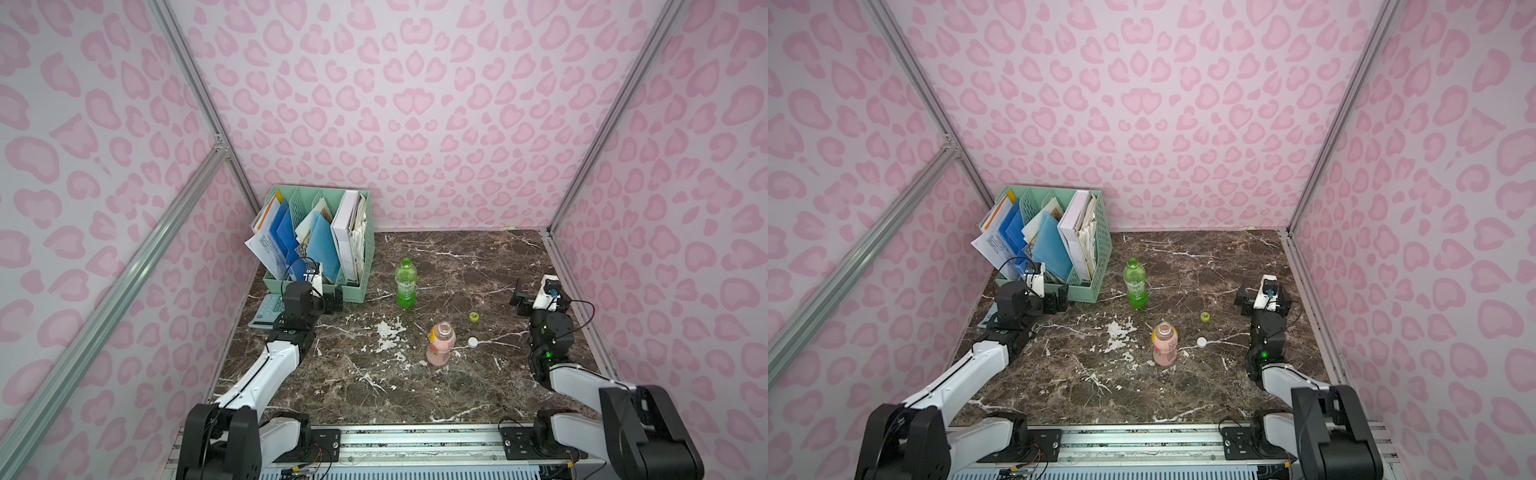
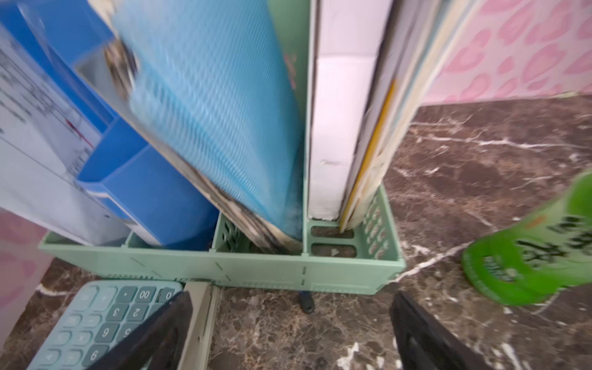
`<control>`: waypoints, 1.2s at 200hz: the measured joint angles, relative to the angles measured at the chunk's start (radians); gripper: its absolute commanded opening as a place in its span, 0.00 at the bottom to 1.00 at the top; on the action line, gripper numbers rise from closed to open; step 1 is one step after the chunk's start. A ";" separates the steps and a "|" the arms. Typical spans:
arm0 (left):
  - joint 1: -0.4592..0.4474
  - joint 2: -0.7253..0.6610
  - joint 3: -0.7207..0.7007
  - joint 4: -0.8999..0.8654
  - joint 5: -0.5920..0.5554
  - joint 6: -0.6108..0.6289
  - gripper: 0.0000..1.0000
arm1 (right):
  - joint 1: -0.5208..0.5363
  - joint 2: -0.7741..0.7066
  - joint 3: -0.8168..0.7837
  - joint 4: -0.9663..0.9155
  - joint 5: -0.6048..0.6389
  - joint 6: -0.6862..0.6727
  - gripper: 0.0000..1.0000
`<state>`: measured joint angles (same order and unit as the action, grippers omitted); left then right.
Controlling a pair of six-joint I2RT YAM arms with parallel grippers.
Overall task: Screw on the bottle caps
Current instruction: Pick up the plastic bottle at the center of the board.
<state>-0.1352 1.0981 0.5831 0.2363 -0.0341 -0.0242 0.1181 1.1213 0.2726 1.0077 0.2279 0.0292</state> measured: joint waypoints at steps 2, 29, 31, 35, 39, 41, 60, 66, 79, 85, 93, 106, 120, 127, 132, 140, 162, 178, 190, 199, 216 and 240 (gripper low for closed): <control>-0.008 -0.016 0.000 -0.006 -0.003 0.000 0.99 | 0.003 -0.017 0.012 -0.022 -0.005 0.000 0.99; -0.054 -0.185 -0.020 -0.076 0.011 -0.110 0.99 | 0.070 -0.221 0.160 -0.341 -0.089 0.038 0.99; -0.054 -0.201 -0.025 -0.080 0.010 -0.127 0.99 | 0.076 -0.230 0.168 -0.359 -0.094 0.041 0.99; -0.055 -0.225 -0.034 -0.088 0.010 -0.154 0.99 | 0.095 -0.249 0.190 -0.408 -0.108 0.050 0.99; -0.056 -0.243 -0.041 -0.093 0.009 -0.175 0.99 | 0.111 -0.261 0.208 -0.449 -0.114 0.056 0.99; -0.058 -0.256 -0.047 -0.099 0.009 -0.189 0.99 | 0.121 -0.267 0.217 -0.469 -0.118 0.058 0.99; -0.105 -0.334 -0.087 -0.122 0.055 -0.268 0.99 | 0.240 -0.293 0.309 -0.670 -0.153 0.074 0.98; -0.134 -0.346 -0.090 -0.134 0.071 -0.274 0.99 | 0.286 -0.294 0.335 -0.729 -0.161 0.075 0.98; -0.234 -0.356 -0.085 -0.148 0.092 -0.282 0.99 | 0.386 -0.294 0.381 -0.835 -0.174 0.079 0.98; -0.289 -0.359 -0.085 -0.150 0.097 -0.273 0.99 | 0.425 -0.294 0.395 -0.873 -0.185 0.080 0.98; -0.367 -0.364 -0.091 -0.154 0.096 -0.253 0.99 | 0.481 -0.292 0.414 -0.924 -0.191 0.079 0.97; -0.486 -0.377 -0.108 -0.172 0.103 -0.212 0.98 | 0.560 -0.285 0.436 -0.983 -0.206 0.078 0.95; -0.582 -0.392 -0.134 -0.192 0.100 -0.172 0.98 | 0.624 -0.281 0.454 -1.039 -0.222 0.072 0.93; -0.619 -0.398 -0.152 -0.188 0.099 -0.152 0.98 | 0.650 -0.276 0.463 -1.064 -0.227 0.071 0.92; -0.642 -0.399 -0.167 -0.181 0.100 -0.141 0.97 | 0.666 -0.270 0.470 -1.078 -0.229 0.072 0.92; -0.676 -0.398 -0.193 -0.167 0.106 -0.121 0.97 | 0.685 -0.260 0.476 -1.096 -0.235 0.072 0.91; -0.752 -0.365 -0.252 -0.099 0.127 -0.067 0.97 | 0.720 -0.214 0.482 -1.136 -0.242 0.074 0.87; -0.800 -0.297 -0.256 -0.034 0.132 -0.022 0.95 | 0.722 -0.177 0.483 -1.162 -0.239 0.074 0.82; -0.826 -0.244 -0.245 0.016 0.130 0.005 0.95 | 0.724 -0.157 0.488 -1.169 -0.238 0.075 0.75; -0.840 -0.209 -0.245 0.073 0.132 0.016 0.96 | 0.726 -0.147 0.490 -1.170 -0.239 0.075 0.72; -0.844 -0.158 -0.263 0.174 0.122 0.027 0.97 | 0.727 -0.134 0.488 -1.167 -0.243 0.075 0.69; -0.846 -0.072 -0.236 0.251 0.119 0.035 0.97 | 0.727 -0.120 0.473 -1.160 -0.260 0.074 0.66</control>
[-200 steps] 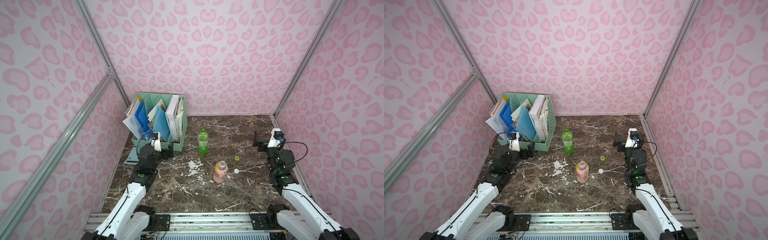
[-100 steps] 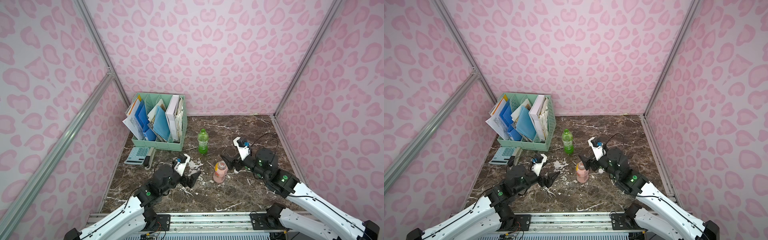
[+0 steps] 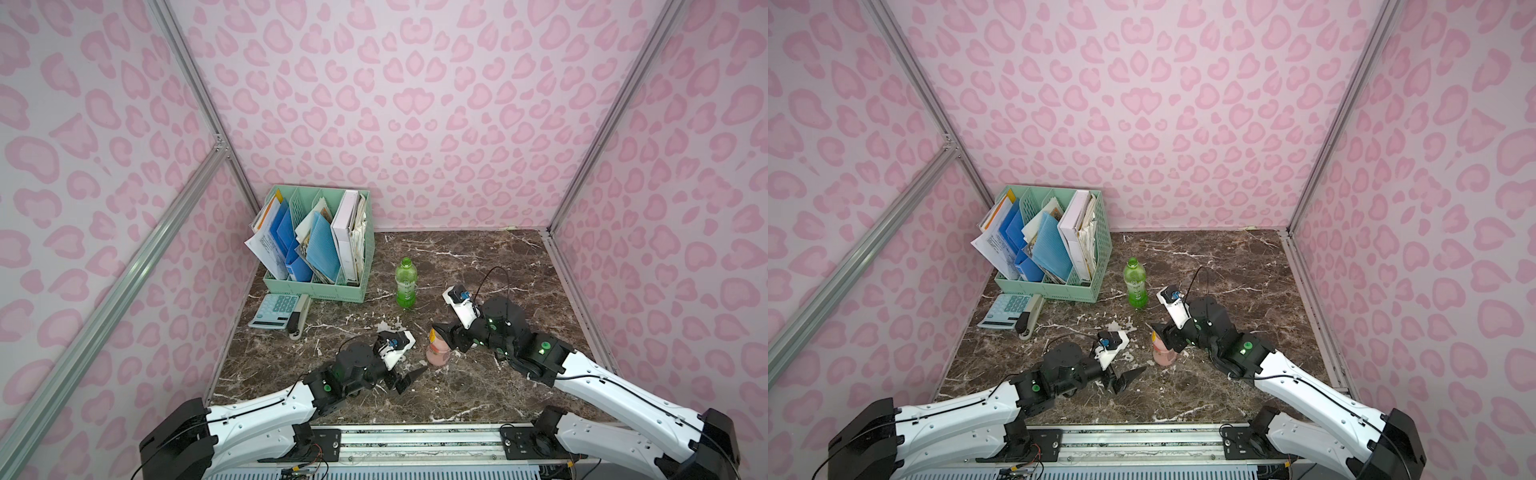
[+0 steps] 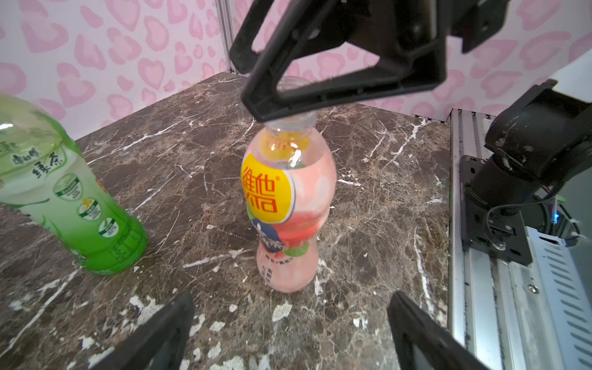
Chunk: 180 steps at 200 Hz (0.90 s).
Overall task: Screw on the bottle caps
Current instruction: Pick up the plastic bottle at the center of the board.
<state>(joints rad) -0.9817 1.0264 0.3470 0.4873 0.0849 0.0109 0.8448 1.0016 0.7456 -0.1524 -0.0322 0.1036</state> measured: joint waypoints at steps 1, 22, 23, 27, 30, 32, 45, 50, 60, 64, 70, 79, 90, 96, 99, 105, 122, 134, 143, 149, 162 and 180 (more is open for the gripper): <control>0.000 0.003 0.001 0.003 0.000 0.000 0.97 | 0.000 0.001 0.000 0.000 0.000 0.000 0.66; -0.001 0.065 0.011 0.080 0.003 0.014 0.97 | 0.000 0.015 -0.015 0.010 -0.009 0.000 0.60; -0.001 0.070 0.011 0.085 0.004 0.014 0.97 | 0.000 0.015 -0.016 0.010 -0.009 0.000 0.60; 0.000 0.080 0.011 0.096 0.005 0.014 0.97 | 0.000 0.016 -0.020 0.014 -0.010 0.000 0.59; -0.001 0.087 0.011 0.101 0.004 0.014 0.97 | 0.000 0.017 -0.024 0.017 -0.010 0.000 0.57; -0.001 0.093 0.011 0.108 0.005 0.014 0.97 | 0.000 0.017 -0.026 0.019 -0.011 0.000 0.56; -0.001 0.123 0.013 0.136 0.010 0.016 0.97 | 0.003 0.016 -0.043 0.032 -0.017 0.000 0.51; -0.001 0.134 0.014 0.146 0.011 0.018 0.97 | 0.004 0.015 -0.048 0.036 -0.018 0.001 0.50; -0.001 0.158 0.016 0.168 0.011 0.019 0.98 | 0.004 0.011 -0.058 0.047 -0.017 0.004 0.45; -0.001 0.167 0.016 0.177 0.011 0.019 0.98 | 0.005 0.010 -0.061 0.049 -0.017 0.004 0.43; -0.001 0.182 0.014 0.195 0.011 0.021 0.98 | 0.006 0.006 -0.066 0.056 -0.016 0.005 0.41; -0.001 0.204 0.009 0.226 0.011 0.022 0.98 | 0.007 0.000 -0.075 0.067 -0.015 0.006 0.37; -0.001 0.233 0.008 0.255 0.011 0.024 0.98 | 0.010 -0.008 -0.083 0.081 -0.011 0.007 0.30; -0.001 0.249 0.011 0.267 0.011 0.025 0.96 | 0.012 -0.013 -0.089 0.090 -0.005 0.008 0.28; -0.001 0.259 0.013 0.275 0.010 0.026 0.96 | 0.013 -0.016 -0.091 0.095 -0.005 0.010 0.27; -0.001 0.275 0.018 0.290 0.010 0.028 0.96 | 0.015 -0.021 -0.096 0.100 -0.004 0.013 0.26; -0.001 0.330 0.024 0.357 0.006 0.045 0.95 | 0.023 -0.034 -0.111 0.116 0.008 0.016 0.22; -0.002 0.373 0.019 0.415 0.007 0.057 0.95 | 0.029 -0.039 -0.118 0.127 0.023 0.023 0.18; -0.002 0.402 0.018 0.451 0.010 0.071 0.95 | 0.036 -0.040 -0.121 0.130 0.033 0.026 0.16; -0.002 0.420 0.019 0.473 0.016 0.074 0.94 | 0.045 -0.040 -0.123 0.134 0.051 0.028 0.15; -0.003 0.456 0.031 0.510 0.035 0.083 0.94 | 0.068 -0.042 -0.132 0.146 0.082 0.040 0.15; -0.005 0.507 0.039 0.579 0.058 0.093 0.95 | 0.103 -0.051 -0.158 0.183 0.130 0.057 0.15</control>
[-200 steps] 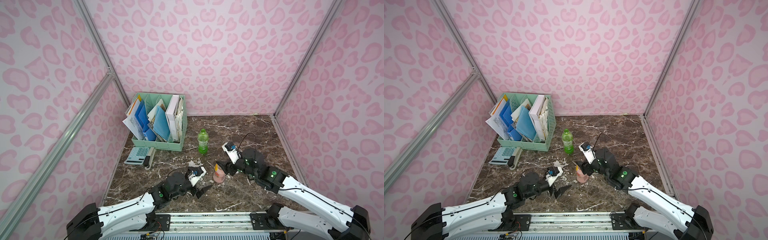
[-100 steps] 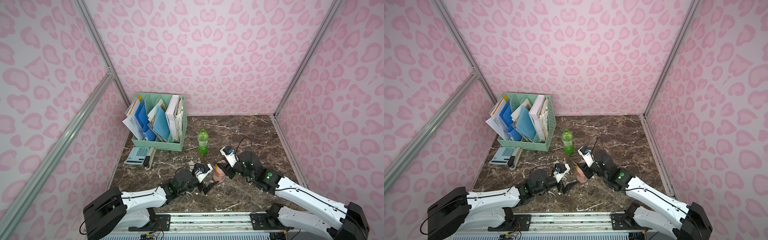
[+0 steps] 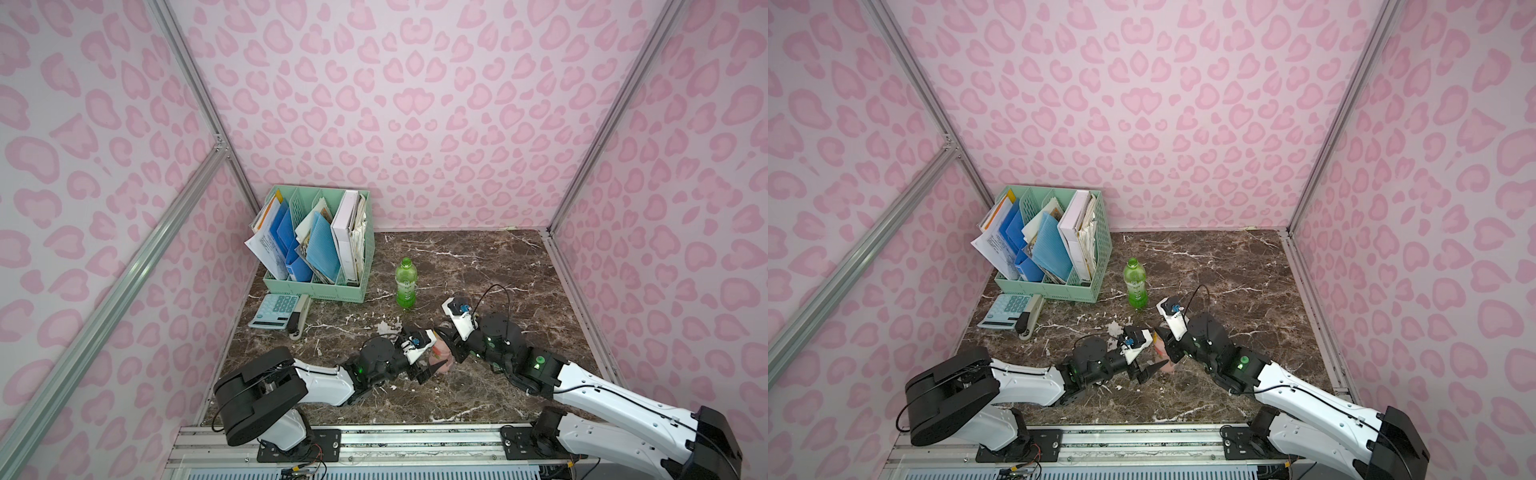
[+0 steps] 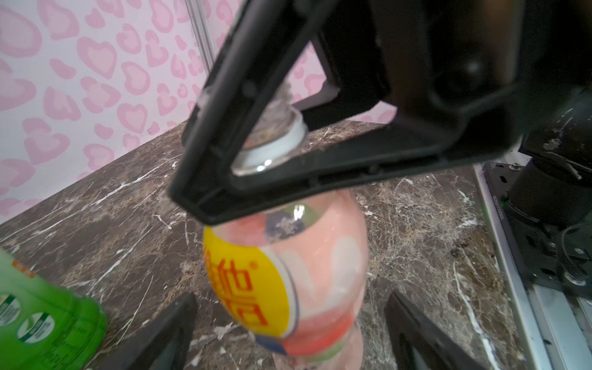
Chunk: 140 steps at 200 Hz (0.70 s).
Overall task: Screw on the bottle caps
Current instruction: Pick up the plastic bottle at the center of the board.
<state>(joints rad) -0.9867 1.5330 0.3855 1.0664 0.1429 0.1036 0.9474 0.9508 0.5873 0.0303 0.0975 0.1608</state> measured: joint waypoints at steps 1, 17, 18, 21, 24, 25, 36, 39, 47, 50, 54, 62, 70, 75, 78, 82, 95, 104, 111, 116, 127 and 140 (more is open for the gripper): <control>0.000 0.003 0.000 0.005 0.000 0.000 0.95 | 0.002 -0.001 -0.002 0.003 0.003 0.001 0.15; -0.002 0.058 -0.003 0.079 0.002 -0.004 0.95 | 0.035 -0.006 -0.025 0.042 0.055 0.017 0.15; -0.002 0.061 -0.004 0.081 0.002 -0.004 0.95 | 0.036 -0.006 -0.026 0.044 0.058 0.019 0.15; -0.002 0.071 -0.004 0.093 0.002 -0.005 0.95 | 0.043 -0.006 -0.029 0.051 0.069 0.019 0.15; -0.002 0.080 -0.004 0.105 0.002 -0.008 0.95 | 0.047 -0.006 -0.031 0.057 0.076 0.021 0.15; -0.002 0.083 -0.004 0.108 0.002 -0.008 0.95 | 0.048 -0.006 -0.032 0.058 0.079 0.022 0.15; -0.002 0.114 -0.002 0.146 0.001 -0.020 0.94 | 0.060 -0.005 -0.037 0.072 0.104 0.033 0.15; -0.002 0.122 -0.002 0.156 0.001 -0.022 0.94 | 0.061 -0.005 -0.037 0.076 0.108 0.038 0.15; -0.002 0.143 -0.002 0.184 -0.005 -0.023 0.93 | 0.064 -0.002 -0.039 0.086 0.121 0.048 0.15; -0.002 0.150 -0.002 0.194 -0.007 -0.024 0.93 | 0.065 -0.002 -0.040 0.090 0.126 0.049 0.15; -0.002 0.162 -0.002 0.208 -0.012 -0.027 0.91 | 0.067 0.000 -0.041 0.094 0.131 0.050 0.15; -0.002 0.179 -0.002 0.229 -0.025 -0.031 0.90 | 0.070 0.002 -0.043 0.100 0.145 0.056 0.15; -0.002 0.190 -0.001 0.242 -0.032 -0.040 0.86 | 0.074 0.003 -0.045 0.101 0.153 0.064 0.15; -0.002 0.194 0.000 0.252 -0.035 -0.046 0.86 | 0.076 0.004 -0.045 0.101 0.153 0.070 0.15; -0.002 0.196 0.001 0.257 -0.038 -0.047 0.86 | 0.078 0.004 -0.046 0.101 0.156 0.072 0.15; -0.002 0.197 0.003 0.262 -0.043 -0.046 0.85 | 0.080 0.005 -0.047 0.102 0.159 0.074 0.15; -0.002 0.197 0.006 0.281 -0.051 -0.046 0.85 | 0.082 0.005 -0.050 0.106 0.167 0.081 0.15; -0.002 0.194 0.007 0.289 -0.053 -0.046 0.85 | 0.083 0.005 -0.051 0.108 0.173 0.087 0.16; -0.002 0.191 0.008 0.293 -0.055 -0.045 0.83 | 0.083 0.005 -0.051 0.108 0.179 0.097 0.16; -0.002 0.189 0.010 0.294 -0.055 -0.046 0.82 | 0.083 0.005 -0.051 0.108 0.180 0.098 0.16; -0.002 0.188 0.014 0.298 -0.053 -0.045 0.80 | 0.084 0.005 -0.053 0.111 0.186 0.105 0.16; -0.003 0.192 0.021 0.302 -0.050 -0.044 0.77 | 0.084 0.005 -0.057 0.119 0.191 0.109 0.16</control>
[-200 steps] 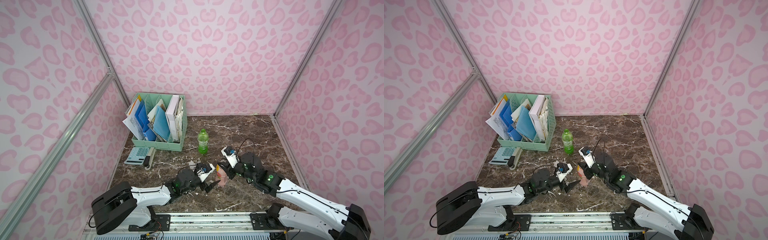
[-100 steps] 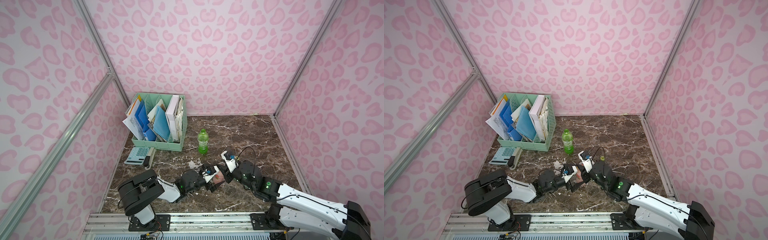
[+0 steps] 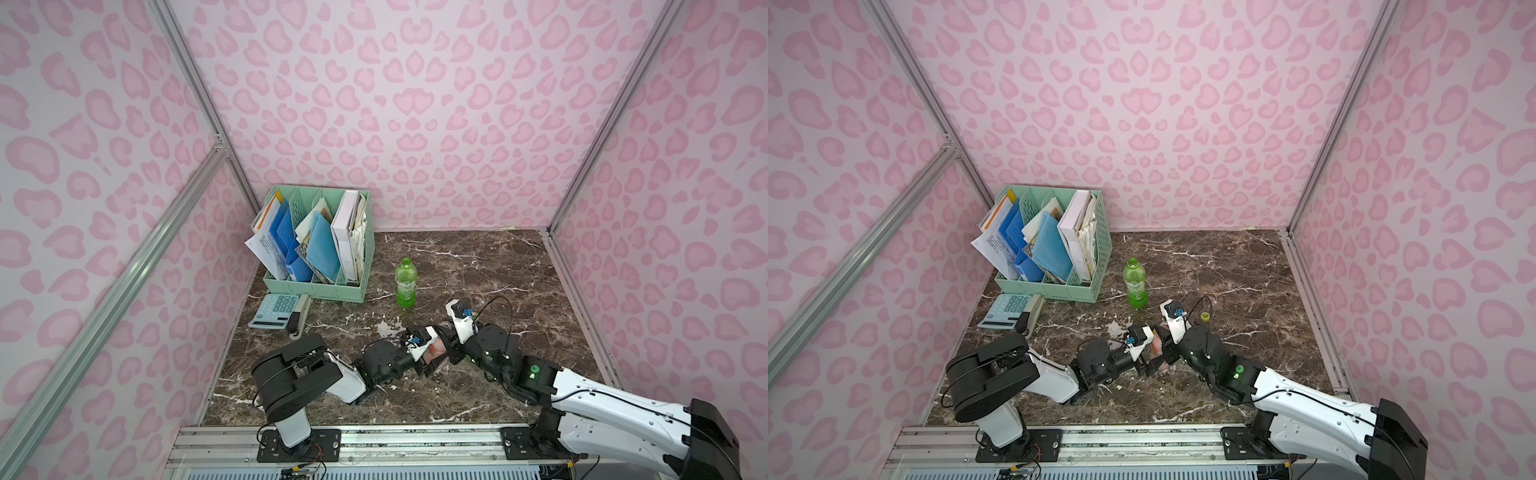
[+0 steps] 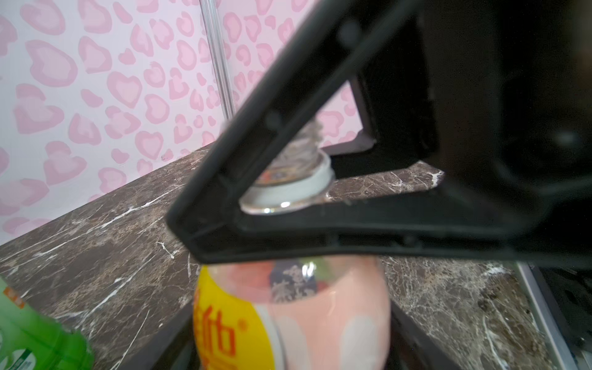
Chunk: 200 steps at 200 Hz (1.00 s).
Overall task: Screw on the bottle caps
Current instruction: Pick up the plastic bottle at the center of the board, then screw the bottle cap onto the plastic bottle.
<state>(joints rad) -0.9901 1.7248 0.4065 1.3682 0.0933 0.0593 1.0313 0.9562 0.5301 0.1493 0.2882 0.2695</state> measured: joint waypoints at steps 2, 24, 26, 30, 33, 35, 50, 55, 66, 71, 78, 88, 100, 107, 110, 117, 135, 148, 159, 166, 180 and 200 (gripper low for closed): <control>0.000 0.001 0.001 0.001 0.000 0.000 0.76 | 0.000 0.000 0.000 0.001 0.000 0.001 0.16; 0.000 0.014 0.006 0.012 0.003 -0.003 0.73 | 0.001 0.000 -0.005 0.011 0.014 0.014 0.17; 0.000 0.014 0.006 0.013 0.003 -0.004 0.72 | 0.001 -0.001 -0.005 0.010 0.014 0.015 0.17; 0.000 0.015 0.006 0.013 0.003 -0.005 0.72 | 0.001 -0.002 -0.006 0.010 0.014 0.016 0.18; 0.000 0.015 0.006 0.014 0.003 -0.005 0.71 | 0.001 -0.002 -0.006 0.010 0.014 0.018 0.18; 0.000 0.016 0.006 0.014 0.003 -0.005 0.70 | 0.001 -0.002 -0.006 0.011 0.014 0.018 0.18; 0.000 0.017 0.008 0.014 0.003 -0.005 0.68 | 0.001 -0.002 -0.006 0.011 0.020 0.022 0.19; 0.000 0.018 0.008 0.014 0.003 -0.004 0.68 | 0.001 0.001 -0.006 0.011 0.021 0.024 0.20; 0.000 0.020 0.009 0.015 0.004 -0.004 0.68 | 0.001 0.007 -0.004 0.013 0.024 0.025 0.23; 0.001 0.023 0.010 0.018 0.005 -0.003 0.68 | 0.001 0.011 -0.002 0.013 0.025 0.025 0.26; 0.002 0.024 0.010 0.021 0.006 -0.003 0.68 | 0.001 0.017 0.004 0.011 0.025 0.026 0.31; 0.002 0.031 0.010 0.029 0.006 -0.003 0.68 | 0.001 0.023 0.015 -0.001 0.027 0.029 0.39; 0.002 0.040 0.010 0.043 0.003 0.002 0.68 | 0.000 0.029 0.037 -0.034 0.029 0.049 0.54; 0.002 0.047 0.011 0.052 0.003 0.006 0.68 | 0.000 0.031 0.051 -0.053 0.029 0.055 0.61; 0.002 0.050 0.012 0.055 0.003 0.007 0.68 | -0.002 0.031 0.062 -0.069 0.028 0.058 0.63; 0.002 0.056 0.014 0.061 0.001 0.009 0.67 | -0.006 0.032 0.085 -0.095 0.024 0.060 0.67; 0.000 0.069 0.020 0.076 -0.008 0.016 0.68 | -0.048 0.039 0.194 -0.198 0.008 0.067 0.73; 0.002 0.073 0.022 0.078 -0.011 0.022 0.68 | -0.101 0.055 0.294 -0.263 -0.041 0.074 0.73; 0.002 0.076 0.023 0.082 -0.015 0.023 0.68 | -0.158 0.070 0.374 -0.332 -0.087 0.082 0.72; 0.002 0.077 0.023 0.082 -0.021 0.024 0.68 | -0.194 0.082 0.413 -0.370 -0.109 0.087 0.72; 0.003 0.077 0.022 0.084 -0.024 0.027 0.68 | -0.285 0.113 0.470 -0.467 -0.141 0.097 0.72; 0.008 0.077 0.019 0.089 -0.027 0.029 0.67 | -0.419 0.142 0.490 -0.605 -0.209 0.108 0.72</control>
<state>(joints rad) -0.9817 1.8023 0.4252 1.4570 0.0662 0.0879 0.6121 1.0985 1.0203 -0.4557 0.0795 0.3779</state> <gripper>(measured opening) 0.677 0.721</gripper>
